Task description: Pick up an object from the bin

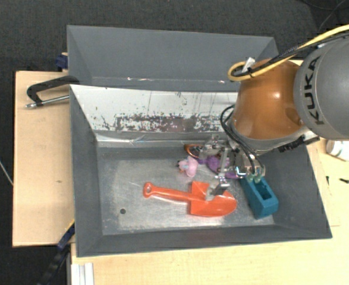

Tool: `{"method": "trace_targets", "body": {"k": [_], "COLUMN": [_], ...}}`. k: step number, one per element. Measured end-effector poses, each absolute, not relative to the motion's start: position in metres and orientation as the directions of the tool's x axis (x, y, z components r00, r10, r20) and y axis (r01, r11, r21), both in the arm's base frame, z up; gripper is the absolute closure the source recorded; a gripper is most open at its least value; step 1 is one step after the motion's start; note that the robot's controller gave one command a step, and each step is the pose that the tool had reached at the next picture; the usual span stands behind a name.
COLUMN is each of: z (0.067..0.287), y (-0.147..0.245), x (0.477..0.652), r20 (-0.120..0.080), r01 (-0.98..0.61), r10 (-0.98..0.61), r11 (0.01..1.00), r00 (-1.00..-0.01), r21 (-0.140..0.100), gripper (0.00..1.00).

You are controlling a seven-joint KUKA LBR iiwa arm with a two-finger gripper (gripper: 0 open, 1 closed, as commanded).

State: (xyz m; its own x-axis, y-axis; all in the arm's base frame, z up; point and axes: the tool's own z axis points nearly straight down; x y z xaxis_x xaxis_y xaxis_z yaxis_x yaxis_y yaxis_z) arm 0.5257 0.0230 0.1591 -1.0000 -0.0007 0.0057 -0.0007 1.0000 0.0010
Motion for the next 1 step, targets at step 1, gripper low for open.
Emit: {"method": "trace_targets", "body": {"k": [1], "z": [0.1631], "y": [0.0229], "x": [0.5275], "r20": [-0.002], "r01": [0.0], "r10": [0.0], "r11": [1.0], "r00": [-1.0], "r21": [0.001], "gripper": [0.0]}}
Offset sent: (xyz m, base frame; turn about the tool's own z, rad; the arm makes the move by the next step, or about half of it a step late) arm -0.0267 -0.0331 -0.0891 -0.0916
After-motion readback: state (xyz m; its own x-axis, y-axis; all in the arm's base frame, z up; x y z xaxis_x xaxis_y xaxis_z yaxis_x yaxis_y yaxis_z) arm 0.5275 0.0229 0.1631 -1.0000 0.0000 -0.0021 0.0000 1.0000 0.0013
